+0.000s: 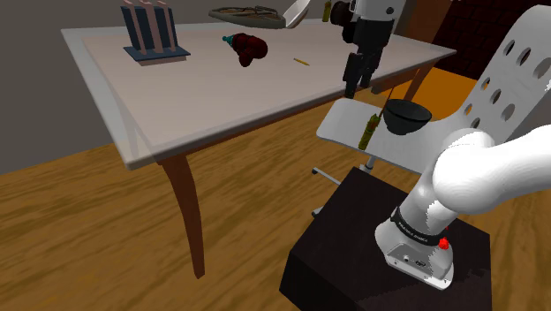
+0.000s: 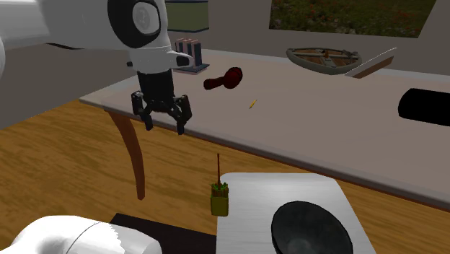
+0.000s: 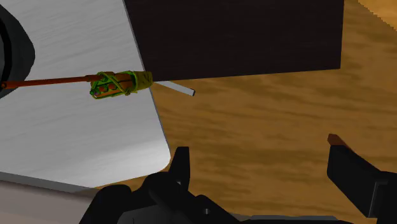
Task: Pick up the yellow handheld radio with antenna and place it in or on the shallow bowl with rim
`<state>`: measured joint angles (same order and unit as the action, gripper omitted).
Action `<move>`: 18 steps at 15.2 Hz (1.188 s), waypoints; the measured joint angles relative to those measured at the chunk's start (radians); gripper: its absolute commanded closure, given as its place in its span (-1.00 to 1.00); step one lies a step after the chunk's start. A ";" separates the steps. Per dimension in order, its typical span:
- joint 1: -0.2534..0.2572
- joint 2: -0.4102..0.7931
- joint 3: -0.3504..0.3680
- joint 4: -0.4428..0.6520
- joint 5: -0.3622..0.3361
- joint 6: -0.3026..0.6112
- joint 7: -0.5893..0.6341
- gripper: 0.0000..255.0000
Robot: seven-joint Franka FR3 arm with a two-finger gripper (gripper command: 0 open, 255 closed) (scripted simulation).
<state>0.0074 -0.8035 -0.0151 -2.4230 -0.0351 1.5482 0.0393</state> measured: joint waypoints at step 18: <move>-0.222 0.143 -0.151 -0.175 -0.250 0.166 0.046 -1.00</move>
<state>-0.2143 -0.6609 -0.1658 -2.5981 -0.2854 1.7142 0.0854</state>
